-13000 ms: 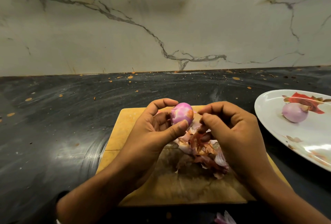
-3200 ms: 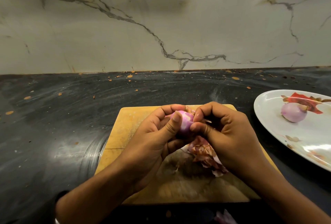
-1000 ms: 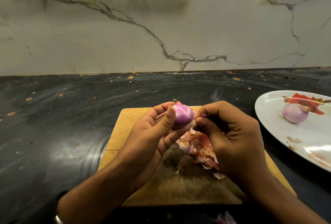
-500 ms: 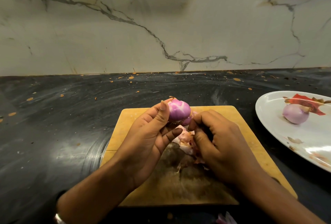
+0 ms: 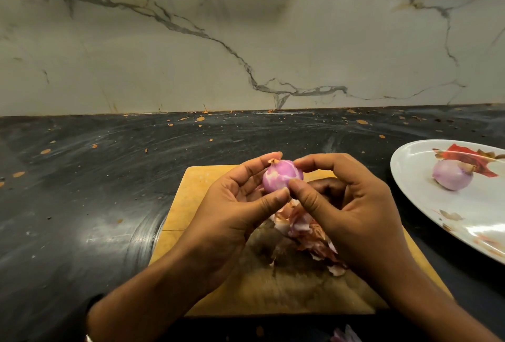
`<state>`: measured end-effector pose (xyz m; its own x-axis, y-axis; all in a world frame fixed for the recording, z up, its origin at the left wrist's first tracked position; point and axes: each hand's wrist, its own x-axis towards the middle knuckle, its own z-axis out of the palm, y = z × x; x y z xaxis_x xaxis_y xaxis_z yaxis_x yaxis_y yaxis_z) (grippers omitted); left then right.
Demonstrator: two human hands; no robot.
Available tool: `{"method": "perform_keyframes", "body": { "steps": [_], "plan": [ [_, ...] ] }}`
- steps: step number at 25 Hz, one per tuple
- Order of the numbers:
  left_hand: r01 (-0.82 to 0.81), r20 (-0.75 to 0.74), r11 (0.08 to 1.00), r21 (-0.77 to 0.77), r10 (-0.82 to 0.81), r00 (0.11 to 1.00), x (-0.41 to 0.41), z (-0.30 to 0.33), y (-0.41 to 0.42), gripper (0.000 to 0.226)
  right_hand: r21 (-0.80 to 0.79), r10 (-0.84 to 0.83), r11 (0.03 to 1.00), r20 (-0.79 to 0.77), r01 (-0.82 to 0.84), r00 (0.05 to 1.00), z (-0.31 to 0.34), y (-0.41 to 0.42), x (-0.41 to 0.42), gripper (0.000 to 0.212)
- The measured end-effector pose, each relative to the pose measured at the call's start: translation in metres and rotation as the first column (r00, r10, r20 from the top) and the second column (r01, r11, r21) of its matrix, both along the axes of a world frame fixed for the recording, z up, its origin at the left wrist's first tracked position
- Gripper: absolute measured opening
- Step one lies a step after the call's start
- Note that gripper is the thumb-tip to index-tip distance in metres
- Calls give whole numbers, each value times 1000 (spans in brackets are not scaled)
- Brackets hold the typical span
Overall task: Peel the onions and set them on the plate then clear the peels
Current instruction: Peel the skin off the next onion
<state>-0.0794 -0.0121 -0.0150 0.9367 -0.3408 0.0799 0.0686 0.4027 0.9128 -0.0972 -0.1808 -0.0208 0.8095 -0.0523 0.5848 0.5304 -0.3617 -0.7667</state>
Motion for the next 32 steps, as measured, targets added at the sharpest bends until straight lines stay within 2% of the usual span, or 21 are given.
{"method": "perform_keyframes", "body": {
  "steps": [4,8,11,13,17,23,28,32],
  "plan": [
    [-14,15,999,32,14,1000,2,-2,0,62,-42,-41,998,59,44,997,-2,-4,1,11],
    [-51,90,992,118,41,995,0,-4,-1,62,-14,-33,999,8,33,999,-1,-4,2,19],
    [-39,131,986,161,18,991,-1,-4,-2,61,-34,-50,998,51,52,997,-2,-7,3,12],
    [-32,140,985,168,8,990,-1,-3,-1,61,-33,-55,998,68,57,996,-2,-8,3,10],
    [-19,155,984,175,-9,988,-1,-1,0,62,-156,-50,985,127,69,991,0,-6,3,15],
    [16,100,990,140,-30,994,-1,0,-3,59,-155,-128,975,199,160,972,-2,-8,5,13],
    [12,96,987,158,-28,995,-3,0,-4,55,-263,-123,944,273,197,954,-4,-8,8,15],
    [-16,160,978,207,-18,987,-3,0,-4,52,-477,-92,836,364,270,927,-6,-7,11,31]
  ]
}}
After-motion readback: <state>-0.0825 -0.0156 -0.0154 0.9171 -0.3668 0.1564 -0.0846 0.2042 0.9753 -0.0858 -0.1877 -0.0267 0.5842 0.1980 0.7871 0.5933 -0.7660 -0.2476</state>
